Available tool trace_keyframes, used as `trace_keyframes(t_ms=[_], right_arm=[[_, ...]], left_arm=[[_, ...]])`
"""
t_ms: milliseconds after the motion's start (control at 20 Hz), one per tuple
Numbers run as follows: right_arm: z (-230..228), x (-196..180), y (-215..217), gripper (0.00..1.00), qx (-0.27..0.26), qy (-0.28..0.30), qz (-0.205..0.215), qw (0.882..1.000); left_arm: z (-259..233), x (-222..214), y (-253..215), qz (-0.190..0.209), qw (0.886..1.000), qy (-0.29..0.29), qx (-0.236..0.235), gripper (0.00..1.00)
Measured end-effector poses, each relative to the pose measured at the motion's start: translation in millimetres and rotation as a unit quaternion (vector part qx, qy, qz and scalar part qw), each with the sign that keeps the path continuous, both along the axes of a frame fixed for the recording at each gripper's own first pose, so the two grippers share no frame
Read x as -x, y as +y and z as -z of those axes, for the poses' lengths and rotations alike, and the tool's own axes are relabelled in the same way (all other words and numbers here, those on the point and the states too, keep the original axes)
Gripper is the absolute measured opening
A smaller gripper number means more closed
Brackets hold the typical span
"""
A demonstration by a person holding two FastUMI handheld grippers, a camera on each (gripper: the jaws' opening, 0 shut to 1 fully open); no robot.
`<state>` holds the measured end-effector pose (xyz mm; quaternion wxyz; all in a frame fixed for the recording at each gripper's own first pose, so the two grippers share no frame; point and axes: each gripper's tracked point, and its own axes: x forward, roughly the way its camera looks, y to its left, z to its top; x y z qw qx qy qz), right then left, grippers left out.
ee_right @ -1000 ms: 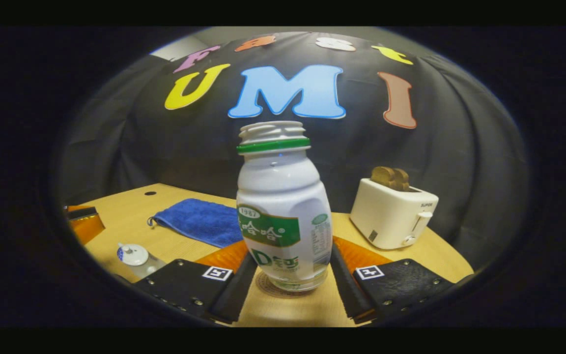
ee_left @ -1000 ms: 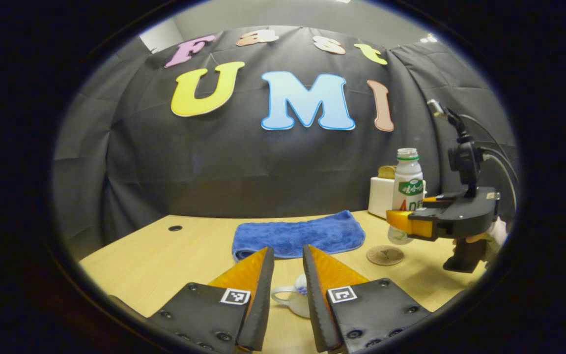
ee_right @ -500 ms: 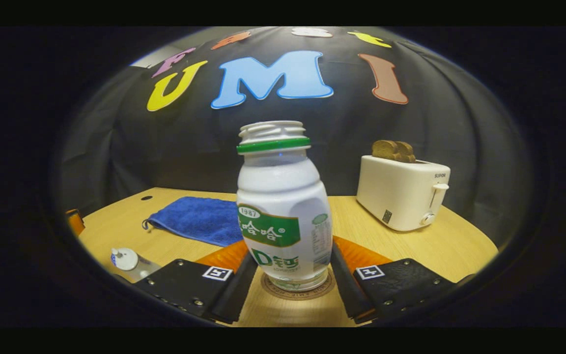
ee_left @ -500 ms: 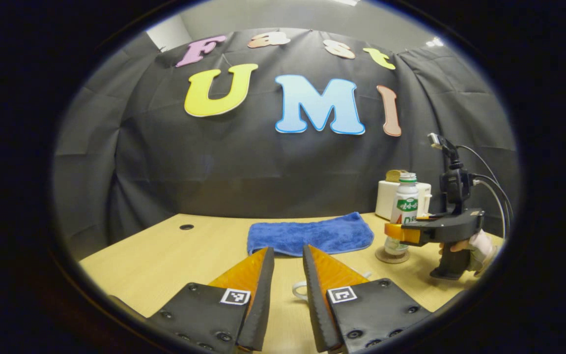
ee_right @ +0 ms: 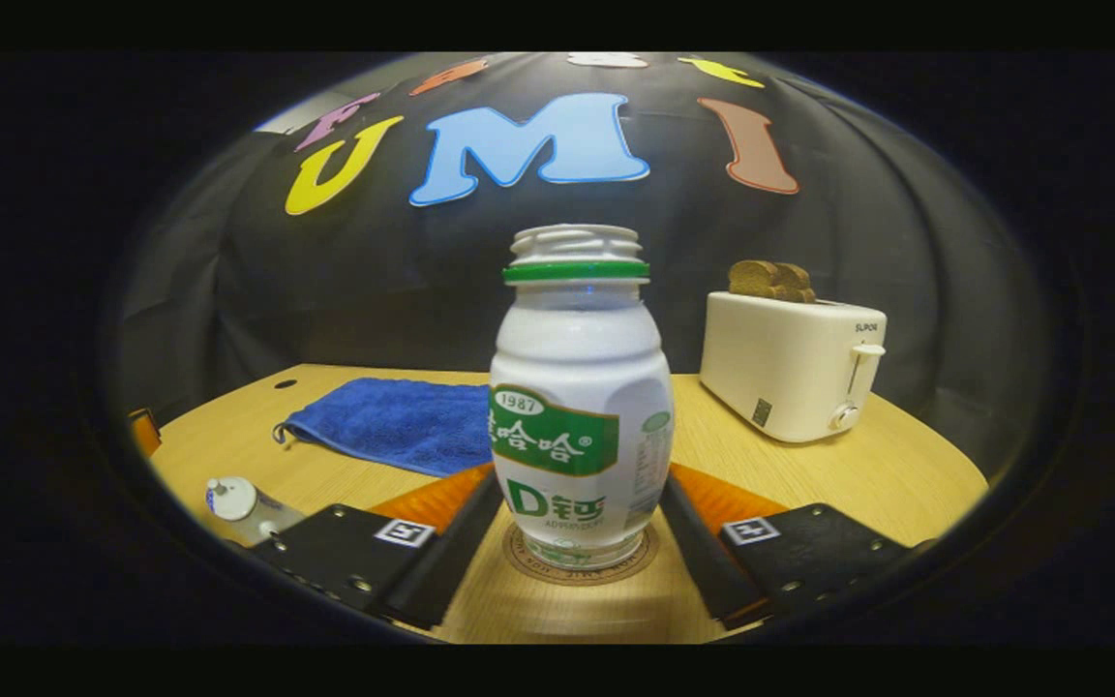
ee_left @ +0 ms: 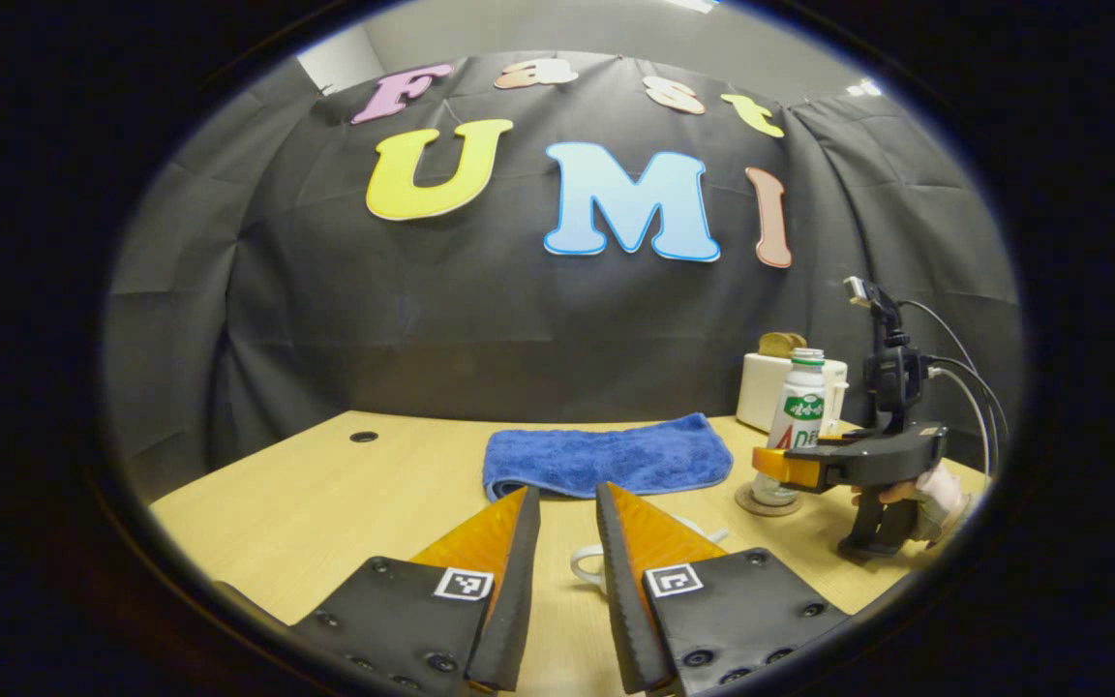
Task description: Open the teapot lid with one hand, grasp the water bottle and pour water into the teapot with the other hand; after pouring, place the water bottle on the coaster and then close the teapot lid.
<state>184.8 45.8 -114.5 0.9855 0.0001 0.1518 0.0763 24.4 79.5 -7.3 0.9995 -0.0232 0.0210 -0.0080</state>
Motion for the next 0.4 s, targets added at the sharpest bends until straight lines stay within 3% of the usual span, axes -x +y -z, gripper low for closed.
trace_keyframes(t_ms=[50,100,300,400], right_arm=[[-2.0,2.4,0.2,0.98,0.001,-0.001,-0.002,1.000],[-4.0,7.4,1.0,0.98,0.002,-0.003,-0.006,1.000],[-21.0,43.6,-4.5,0.98,0.007,-0.033,-0.005,0.999],[-32.8,82.7,-12.2,0.98,-0.004,-0.053,0.005,0.999]], left_arm=[[-0.9,1.6,-1.9,0.001,1.000,0.000,0.000,0.51],[-1.6,3.6,-4.2,0.002,1.000,0.000,-0.001,0.35],[-10.0,19.3,-24.0,0.008,1.000,-0.013,-0.007,0.43],[-11.7,32.9,-48.3,0.018,1.000,-0.021,-0.007,0.49]])
